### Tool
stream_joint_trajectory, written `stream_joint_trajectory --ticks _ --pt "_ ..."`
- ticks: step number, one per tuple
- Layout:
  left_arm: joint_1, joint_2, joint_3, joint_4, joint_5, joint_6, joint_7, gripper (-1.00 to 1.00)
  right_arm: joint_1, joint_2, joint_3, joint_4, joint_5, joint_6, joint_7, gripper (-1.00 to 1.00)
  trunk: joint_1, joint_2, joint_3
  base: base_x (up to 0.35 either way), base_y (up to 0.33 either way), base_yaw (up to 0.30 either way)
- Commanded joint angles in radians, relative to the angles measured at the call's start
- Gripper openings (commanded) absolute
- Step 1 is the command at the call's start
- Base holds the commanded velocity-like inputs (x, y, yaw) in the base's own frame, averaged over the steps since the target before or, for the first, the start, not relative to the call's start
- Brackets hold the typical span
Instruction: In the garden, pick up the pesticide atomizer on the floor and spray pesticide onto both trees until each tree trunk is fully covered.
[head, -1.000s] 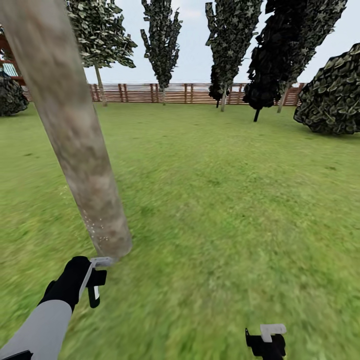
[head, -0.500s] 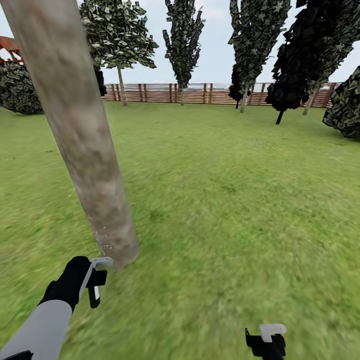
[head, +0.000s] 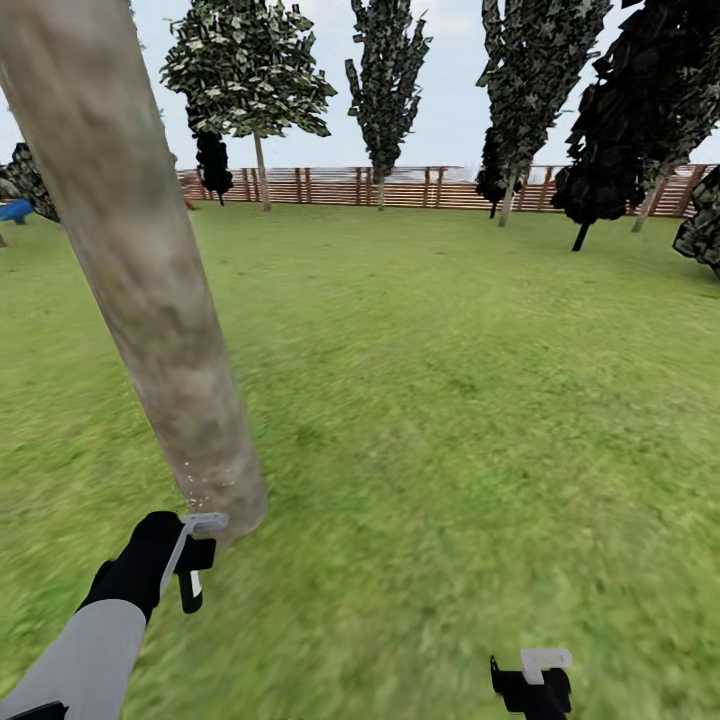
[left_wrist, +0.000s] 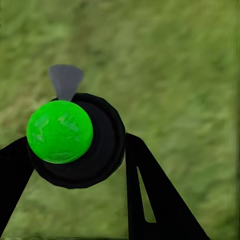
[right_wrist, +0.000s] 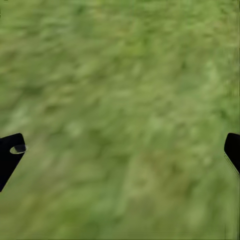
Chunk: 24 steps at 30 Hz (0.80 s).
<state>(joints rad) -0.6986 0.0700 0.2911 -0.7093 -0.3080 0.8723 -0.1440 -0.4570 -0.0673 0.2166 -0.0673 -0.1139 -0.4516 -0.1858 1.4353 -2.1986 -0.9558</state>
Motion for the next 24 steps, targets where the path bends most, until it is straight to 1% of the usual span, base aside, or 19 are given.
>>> stream_joint_trajectory --ticks 1,6,14,16,20,22,23,24 --pt "-0.001 -0.001 0.003 -0.002 -0.011 0.004 -0.009 -1.0 0.0 0.0 0.009 0.0 -0.01 -0.002 -0.001 1.0 0.0 0.0 -0.001 0.003 -0.298 0.275" --pt "-0.001 0.001 0.006 -0.002 -0.011 0.004 -0.009 -1.0 0.0 0.0 0.009 0.0 -0.01 -0.002 -0.001 1.0 0.0 0.0 -0.001 0.007 -0.298 0.248" --pt "-0.001 0.005 0.006 -0.002 -0.011 0.005 -0.009 -1.0 0.0 0.0 0.009 0.0 -0.011 -0.002 -0.001 1.0 0.0 0.0 -0.001 0.1 -0.298 0.029" --pt "-0.001 0.005 0.006 -0.002 -0.011 0.005 -0.009 -1.0 0.0 0.0 0.009 0.0 -0.01 -0.002 -0.001 1.0 0.0 0.0 -0.001 0.101 -0.29 0.126" --pt "-0.001 0.004 0.008 -0.006 -0.008 0.007 -0.01 -1.0 0.0 0.0 0.009 0.0 -0.01 -0.002 -0.002 1.0 0.0 0.0 -0.001 0.018 -0.075 0.252" --pt "-0.002 0.004 0.007 -0.021 -0.007 0.009 -0.013 -1.0 0.0 0.0 0.009 0.0 -0.01 -0.002 -0.002 1.0 0.0 0.0 -0.001 0.002 -0.007 0.275" --pt "-0.003 0.003 0.007 -0.036 -0.007 0.011 -0.014 -1.0 0.0 0.0 0.009 0.0 -0.01 -0.002 -0.002 1.0 0.0 0.0 -0.001 0.001 -0.004 0.276" --pt "-0.009 -0.001 0.007 -0.081 -0.005 0.016 -0.018 -1.0 0.0 0.0 0.009 0.0 -0.01 -0.002 -0.002 1.0 0.0 0.0 -0.001 0.0 -0.001 0.277"
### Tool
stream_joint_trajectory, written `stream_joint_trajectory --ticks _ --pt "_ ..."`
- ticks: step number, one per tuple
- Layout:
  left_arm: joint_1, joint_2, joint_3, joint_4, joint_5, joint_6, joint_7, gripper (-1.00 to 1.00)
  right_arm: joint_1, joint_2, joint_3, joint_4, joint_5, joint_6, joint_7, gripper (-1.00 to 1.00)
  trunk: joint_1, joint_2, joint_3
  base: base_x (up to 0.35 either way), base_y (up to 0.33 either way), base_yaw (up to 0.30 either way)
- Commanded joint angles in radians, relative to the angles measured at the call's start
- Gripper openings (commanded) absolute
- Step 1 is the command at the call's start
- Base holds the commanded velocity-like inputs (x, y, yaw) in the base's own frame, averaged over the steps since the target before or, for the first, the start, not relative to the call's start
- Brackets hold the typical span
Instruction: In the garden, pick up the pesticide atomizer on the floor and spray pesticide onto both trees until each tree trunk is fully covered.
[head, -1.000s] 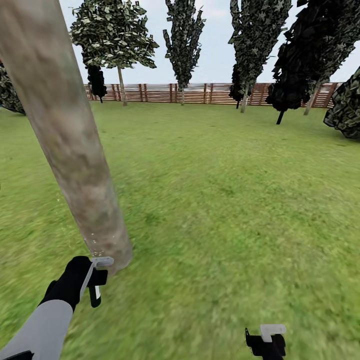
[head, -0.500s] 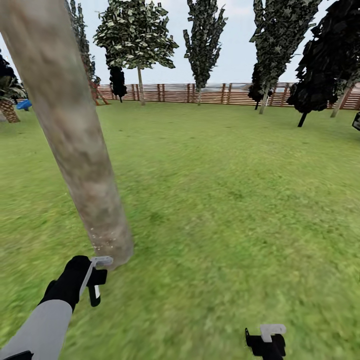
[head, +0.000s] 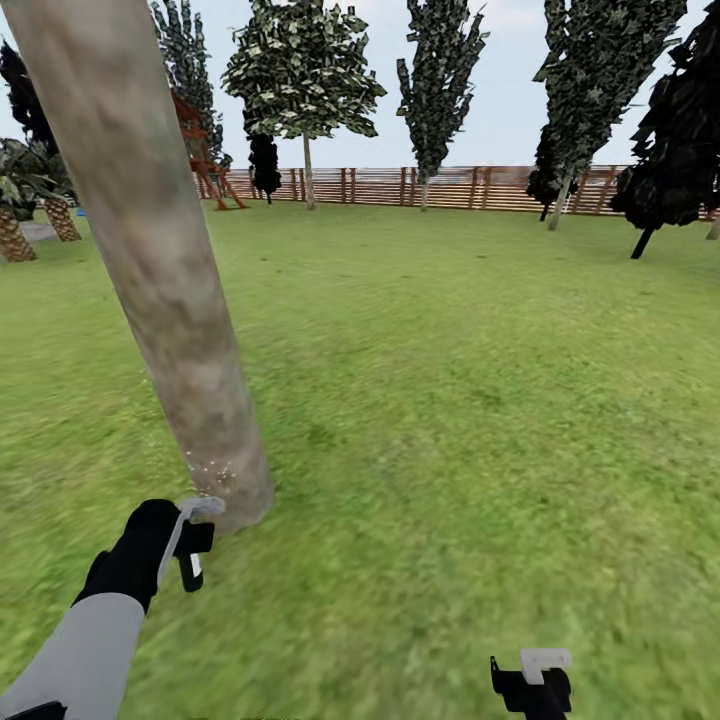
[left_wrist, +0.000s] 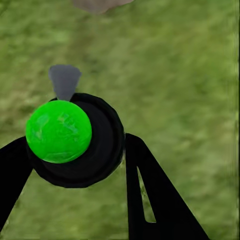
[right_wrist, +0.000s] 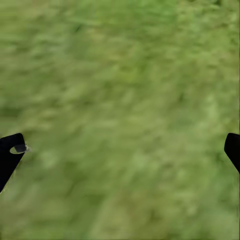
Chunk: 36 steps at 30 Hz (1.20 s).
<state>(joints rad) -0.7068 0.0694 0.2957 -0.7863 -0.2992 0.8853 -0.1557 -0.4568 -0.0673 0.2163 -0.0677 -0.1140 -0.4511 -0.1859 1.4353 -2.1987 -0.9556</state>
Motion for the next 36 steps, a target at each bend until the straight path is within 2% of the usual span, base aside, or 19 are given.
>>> stream_joint_trajectory --ticks 1,4,5,6,8,10,13,14,15,17,19,21,23,26,30,36 --pt "-0.005 -0.003 0.002 -0.021 -0.013 0.006 -0.008 -1.0 0.0 0.0 0.009 0.0 -0.01 -0.003 -0.002 1.0 0.0 0.0 -0.001 0.0 -0.001 0.278" --pt "-0.029 -0.017 -0.003 -0.036 -0.012 0.042 -0.011 -1.0 0.0 0.0 0.009 0.0 -0.01 -0.003 -0.002 1.0 0.0 0.0 -0.001 0.0 0.0 0.278" --pt "-0.066 -0.032 -0.008 -0.038 -0.012 0.096 -0.013 -1.0 0.0 0.0 0.009 0.0 -0.011 -0.003 -0.002 1.0 0.0 0.0 -0.001 0.0 0.0 0.277" --pt "-0.082 -0.046 -0.013 -0.039 -0.013 0.111 -0.013 -1.0 0.0 0.0 0.009 0.0 -0.011 -0.003 -0.002 1.0 0.0 0.0 -0.001 0.0 0.0 0.277" --pt "-0.104 -0.066 -0.024 -0.039 -0.013 0.123 -0.013 -1.0 0.0 0.0 0.008 0.0 -0.011 -0.003 -0.003 1.0 0.0 0.0 -0.001 0.0 0.0 0.239" --pt "-0.132 -0.069 -0.031 -0.036 -0.013 0.131 -0.014 -1.0 0.0 -0.001 0.008 0.0 -0.011 -0.003 -0.003 1.0 0.0 0.0 -0.001 0.0 0.0 0.079" --pt "-0.169 -0.04 -0.033 -0.03 -0.015 0.135 -0.015 -1.0 0.0 -0.002 0.008 0.0 -0.01 -0.003 -0.004 1.0 0.0 0.0 -0.001 0.0 0.0 0.012" --pt "-0.174 -0.022 -0.033 -0.029 -0.015 0.136 -0.015 -1.0 0.0 -0.002 0.008 0.0 -0.009 -0.003 -0.004 1.0 0.0 0.0 -0.001 0.0 0.0 0.004" --pt "-0.182 0.032 -0.033 -0.028 -0.015 0.138 -0.016 -1.0 0.0 -0.002 0.008 0.0 -0.009 -0.003 -0.004 1.0 0.0 0.0 -0.001 0.0 0.0 0.0" --pt "-0.183 0.054 -0.035 -0.028 -0.015 0.139 -0.016 -1.0 0.0 -0.003 0.008 0.0 -0.009 -0.003 -0.004 1.0 0.0 0.0 -0.001 0.0 0.0 0.0" --pt "-0.183 0.049 -0.05 -0.027 -0.016 0.139 -0.016 -1.0 0.0 -0.003 0.008 0.0 -0.009 -0.003 -0.004 1.0 0.0 0.0 -0.001 0.0 0.0 0.0" --pt "-0.188 0.043 -0.116 -0.028 -0.013 0.141 -0.018 -1.0 0.0 -0.003 0.008 0.0 -0.01 -0.003 -0.004 1.0 0.0 0.0 -0.001 0.0 0.0 0.0" --pt "-0.212 0.033 -0.144 -0.027 -0.011 0.143 -0.02 -1.0 0.0 -0.003 0.008 0.0 -0.01 -0.003 -0.004 1.0 0.0 0.0 -0.001 0.0 0.0 0.0" --pt "-0.221 0.044 -0.149 -0.017 -0.011 0.144 -0.025 -1.0 0.0 -0.003 0.008 0.0 -0.009 -0.003 -0.004 1.0 0.0 0.0 -0.001 0.0 0.0 0.0" --pt "-0.211 0.078 -0.156 -0.008 -0.012 0.143 -0.09 -1.0 0.0 -0.002 0.008 0.0 -0.009 -0.003 -0.004 1.0 0.0 0.0 -0.001 0.0 0.0 0.0" --pt "-0.206 0.08 -0.148 -0.009 -0.012 0.142 -0.111 -1.0 0.0 -0.002 0.008 0.0 -0.009 -0.003 -0.004 1.0 0.0 0.0 -0.001 0.036 -0.156 0.0"
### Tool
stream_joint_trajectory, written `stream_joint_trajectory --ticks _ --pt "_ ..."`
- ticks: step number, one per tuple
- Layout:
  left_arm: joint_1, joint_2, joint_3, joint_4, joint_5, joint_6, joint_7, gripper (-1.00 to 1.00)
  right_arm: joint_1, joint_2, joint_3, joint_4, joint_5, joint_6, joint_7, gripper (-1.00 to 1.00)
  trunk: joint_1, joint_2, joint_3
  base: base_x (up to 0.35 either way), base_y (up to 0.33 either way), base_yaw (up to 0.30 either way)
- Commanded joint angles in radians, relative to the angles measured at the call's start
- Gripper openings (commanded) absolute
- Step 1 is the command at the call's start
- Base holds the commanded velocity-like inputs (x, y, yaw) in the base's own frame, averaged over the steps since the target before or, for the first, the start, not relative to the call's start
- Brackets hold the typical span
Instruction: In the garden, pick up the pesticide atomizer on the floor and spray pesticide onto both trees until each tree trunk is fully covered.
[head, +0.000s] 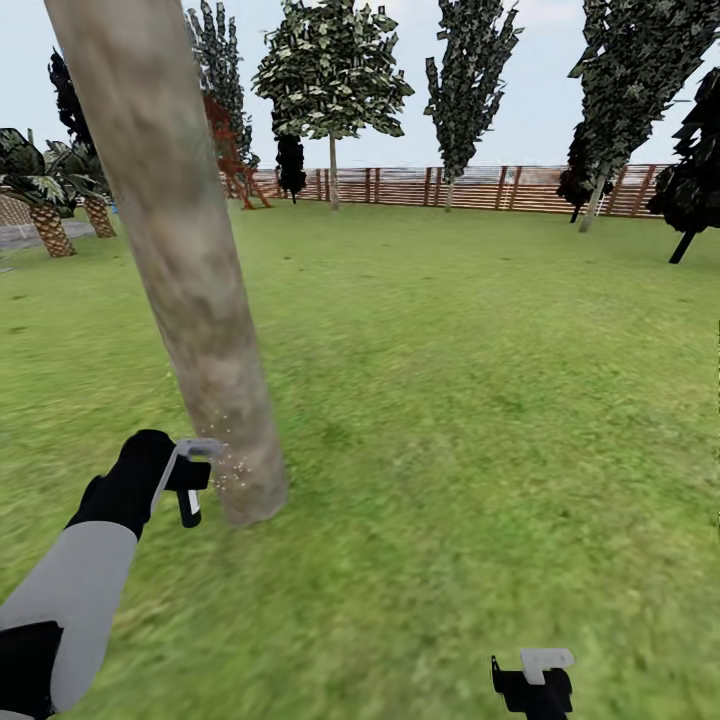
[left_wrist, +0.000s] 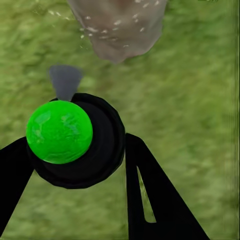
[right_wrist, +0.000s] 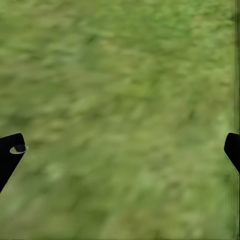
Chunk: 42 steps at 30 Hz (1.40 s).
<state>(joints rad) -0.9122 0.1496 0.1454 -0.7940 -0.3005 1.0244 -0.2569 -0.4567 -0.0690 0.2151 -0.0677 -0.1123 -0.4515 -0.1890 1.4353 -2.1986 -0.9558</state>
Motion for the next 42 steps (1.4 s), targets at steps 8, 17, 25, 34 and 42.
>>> stream_joint_trajectory --ticks 8,17,25,34,42 --pt "-0.001 -0.004 0.006 -0.001 -0.011 0.003 -0.01 -1.0 0.0 0.0 0.009 0.0 -0.012 -0.003 -0.001 1.0 0.0 0.0 -0.001 0.004 -0.275 0.0" --pt "-0.001 -0.006 0.007 -0.001 -0.011 0.002 -0.01 -1.0 0.0 0.001 0.01 0.0 -0.012 -0.003 -0.001 1.0 0.0 0.0 -0.001 0.0 -0.277 0.082" --pt "0.002 -0.004 0.005 0.001 -0.012 0.001 -0.01 -1.0 0.0 0.0 0.009 0.0 -0.012 -0.003 -0.001 1.0 0.0 0.0 -0.001 0.0 -0.277 0.207" --pt "0.004 0.001 0.03 0.001 -0.012 0.0 -0.009 -1.0 0.0 0.0 0.009 0.0 -0.01 -0.003 -0.001 1.0 0.0 0.0 -0.001 0.024 -0.274 0.006" --pt "0.005 0.005 0.043 0.003 -0.014 -0.001 -0.007 -1.0 0.0 0.0 0.009 0.0 -0.012 -0.003 -0.001 1.0 0.0 0.0 -0.001 0.219 -0.204 0.109"
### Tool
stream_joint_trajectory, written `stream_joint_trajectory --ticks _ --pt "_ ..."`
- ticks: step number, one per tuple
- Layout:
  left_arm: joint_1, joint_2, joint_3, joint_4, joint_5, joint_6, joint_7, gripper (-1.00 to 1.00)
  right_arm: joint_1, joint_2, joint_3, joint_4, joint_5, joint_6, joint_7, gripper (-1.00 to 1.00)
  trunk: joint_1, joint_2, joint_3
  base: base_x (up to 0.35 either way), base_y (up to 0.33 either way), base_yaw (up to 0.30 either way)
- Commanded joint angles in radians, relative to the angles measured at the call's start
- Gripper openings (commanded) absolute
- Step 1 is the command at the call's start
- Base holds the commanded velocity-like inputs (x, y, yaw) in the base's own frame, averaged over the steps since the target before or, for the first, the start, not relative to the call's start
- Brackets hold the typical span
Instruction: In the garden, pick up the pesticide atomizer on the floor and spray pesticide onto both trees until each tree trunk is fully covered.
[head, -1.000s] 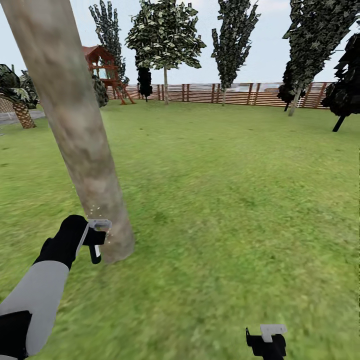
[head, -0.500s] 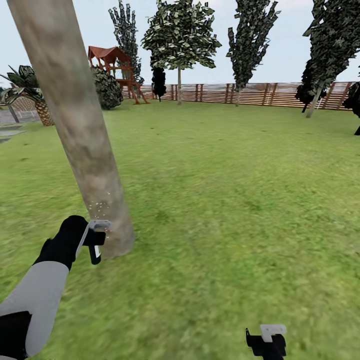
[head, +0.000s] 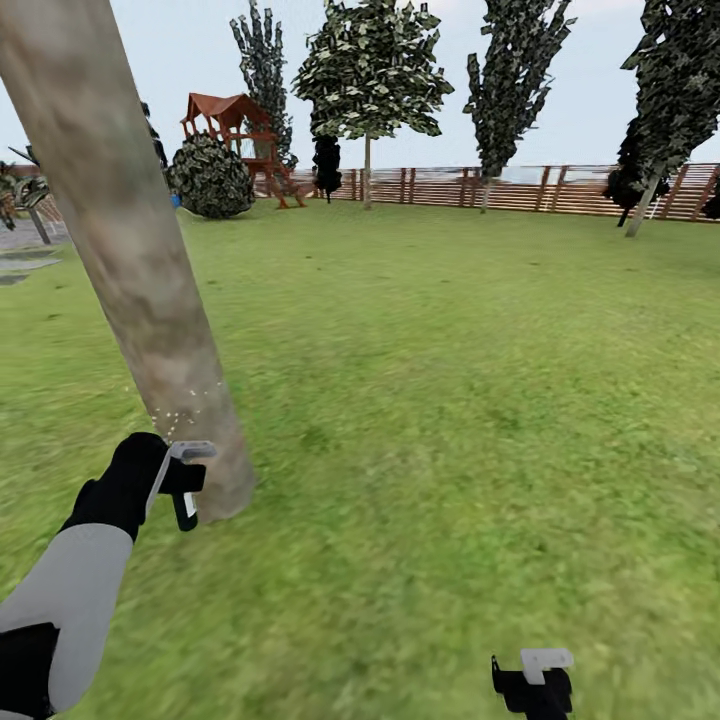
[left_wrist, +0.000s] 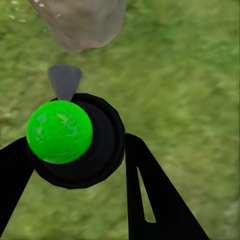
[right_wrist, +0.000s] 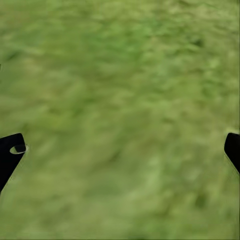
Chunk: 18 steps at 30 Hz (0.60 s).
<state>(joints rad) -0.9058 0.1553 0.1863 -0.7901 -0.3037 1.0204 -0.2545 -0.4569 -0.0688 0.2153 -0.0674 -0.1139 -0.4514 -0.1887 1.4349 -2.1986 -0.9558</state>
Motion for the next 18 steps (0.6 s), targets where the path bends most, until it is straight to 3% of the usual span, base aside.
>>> stream_joint_trajectory --ticks 1,8,18 --pt "-0.001 -0.001 0.002 0.0 -0.011 0.003 -0.008 -1.0 0.0 0.0 0.009 0.0 -0.01 -0.003 -0.002 1.0 0.0 0.0 -0.001 0.238 -0.191 0.268" --pt "0.095 -0.001 0.002 0.002 -0.012 -0.006 -0.002 -1.0 0.0 0.0 0.009 0.0 -0.01 -0.003 -0.002 1.0 0.0 0.0 -0.001 0.237 -0.191 0.268" --pt "0.118 -0.005 0.002 0.002 -0.012 -0.008 -0.002 -1.0 0.0 0.001 0.01 0.0 -0.01 -0.003 -0.002 1.0 0.0 0.0 -0.001 0.151 -0.168 0.086"
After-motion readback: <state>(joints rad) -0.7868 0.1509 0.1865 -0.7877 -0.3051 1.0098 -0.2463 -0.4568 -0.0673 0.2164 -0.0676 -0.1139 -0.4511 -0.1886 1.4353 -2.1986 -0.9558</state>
